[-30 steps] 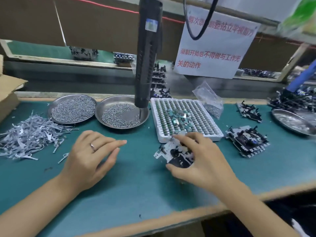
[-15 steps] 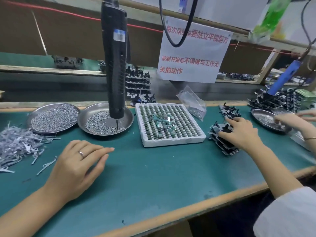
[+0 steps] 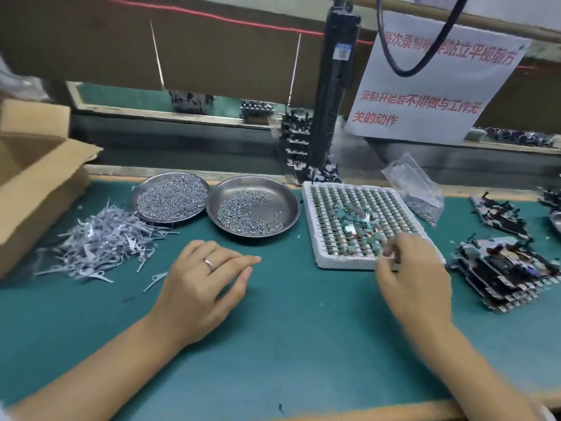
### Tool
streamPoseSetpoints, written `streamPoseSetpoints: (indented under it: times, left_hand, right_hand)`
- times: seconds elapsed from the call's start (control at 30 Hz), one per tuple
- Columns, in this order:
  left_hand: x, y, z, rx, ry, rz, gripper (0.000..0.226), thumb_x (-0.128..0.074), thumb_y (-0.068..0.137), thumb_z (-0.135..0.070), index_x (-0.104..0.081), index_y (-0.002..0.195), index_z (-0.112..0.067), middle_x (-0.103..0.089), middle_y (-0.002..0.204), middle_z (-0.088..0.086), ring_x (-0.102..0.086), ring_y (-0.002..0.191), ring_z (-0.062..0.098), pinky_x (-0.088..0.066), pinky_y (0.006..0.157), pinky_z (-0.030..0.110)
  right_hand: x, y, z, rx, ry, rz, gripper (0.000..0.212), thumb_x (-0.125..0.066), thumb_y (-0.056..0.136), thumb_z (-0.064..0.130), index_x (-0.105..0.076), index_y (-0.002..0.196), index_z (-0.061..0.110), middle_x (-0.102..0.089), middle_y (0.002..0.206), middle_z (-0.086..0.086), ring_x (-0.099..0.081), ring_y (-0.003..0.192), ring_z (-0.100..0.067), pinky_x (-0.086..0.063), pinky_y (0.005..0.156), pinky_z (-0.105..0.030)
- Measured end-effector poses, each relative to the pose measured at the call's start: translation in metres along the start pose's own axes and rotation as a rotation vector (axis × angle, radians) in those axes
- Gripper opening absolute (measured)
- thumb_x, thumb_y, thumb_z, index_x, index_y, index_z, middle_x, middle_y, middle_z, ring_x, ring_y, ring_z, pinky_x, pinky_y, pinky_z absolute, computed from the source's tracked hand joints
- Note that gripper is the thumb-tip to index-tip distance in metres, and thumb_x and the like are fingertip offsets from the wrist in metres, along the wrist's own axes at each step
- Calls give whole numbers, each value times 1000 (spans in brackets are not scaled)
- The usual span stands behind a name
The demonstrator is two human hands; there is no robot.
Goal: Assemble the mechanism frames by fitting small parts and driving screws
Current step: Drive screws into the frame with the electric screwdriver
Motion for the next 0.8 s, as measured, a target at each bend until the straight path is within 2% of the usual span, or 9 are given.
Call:
streamPoseSetpoints:
  times: [0.07, 0.13, 0.23, 0.37, 0.5, 0.6, 0.67, 0.73, 0.8]
  left_hand:
    - [-2, 1, -2, -6, -4, 1, 28, -50, 94, -17, -74, 95, -4, -69, 82, 3, -57, 63, 24, -43, 62, 39]
    - [-5, 3, -4, -8, -22, 11, 28, -50, 94, -18, -74, 95, -5, -69, 82, 2, -57, 64, 24, -43, 62, 39]
    - [-14, 7, -15, -44, -44, 58, 28, -50, 94, -18, -74, 96, -5, -68, 84, 2, -57, 66, 22, -43, 65, 39]
    - [-22, 8, -31, -134, -52, 114, 29, -50, 93, -19, -75, 97, -6, -68, 84, 2, -59, 65, 24, -44, 66, 40]
    - [-21, 7, -27, -101, -33, 117, 29, -50, 92, -20, -75, 97, -6, -68, 84, 3, -58, 69, 23, -41, 70, 38]
    - [-21, 7, -22, -57, -27, 131, 29, -49, 91, -20, -74, 99, -6, -68, 85, 3, -56, 73, 20, -41, 71, 38]
    - [-23, 6, -19, -28, -16, 146, 31, -49, 92, -22, -73, 100, -6, -68, 86, 3, -57, 73, 21, -41, 71, 37]
    - [-22, 7, -14, 7, 1, 159, 31, -48, 92, -22, -73, 102, -6, -68, 87, 2, -60, 72, 24, -42, 71, 38]
    - [-18, 10, -8, 33, 26, 150, 31, -48, 92, -23, -73, 103, -6, -68, 89, 3, -60, 74, 24, -42, 72, 37]
  right_hand:
    - [8, -6, -50, -194, 24, 12, 13, -56, 80, 3, -51, 78, 15, -53, 69, 0, -50, 69, -30, -34, 58, -36]
    - [9, -9, -88, -277, -47, 84, 12, -55, 80, -1, -57, 84, 10, -59, 75, -9, -56, 78, -34, -35, 64, -36]
    - [12, -5, -120, -319, -171, 101, 24, -52, 79, -8, -62, 101, -5, -63, 98, -26, -57, 95, -39, -42, 81, -42]
    - [8, 8, -136, -296, -233, 132, 38, -49, 79, -11, -58, 115, -10, -59, 114, -27, -52, 109, -39, -38, 93, -40]
    - [13, 24, -157, -346, -260, 150, 42, -47, 82, -8, -53, 123, -12, -55, 122, -29, -48, 116, -39, -35, 99, -40]
    - [18, 31, -157, -391, -254, 171, 41, -44, 82, -7, -52, 121, -8, -56, 121, -28, -51, 110, -40, -40, 89, -42]
    - [26, 32, -137, -369, -304, 79, 45, -45, 82, -4, -49, 127, -3, -55, 122, -25, -52, 108, -39, -42, 83, -43]
    - [31, 28, -92, -212, -361, -73, 44, -51, 83, 1, -53, 127, 1, -59, 114, -22, -55, 103, -39, -46, 76, -45]
    - [19, 18, -30, 36, -182, -102, 31, -56, 83, 2, -63, 113, 4, -65, 99, -16, -61, 90, -35, -49, 68, -42]
Point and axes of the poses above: each hand's wrist, its own y-axis towards the middle knuckle, its own x-axis out of the back of the hand, z = x × y, the point moved 9 cm from there along y, towards the middle knuckle
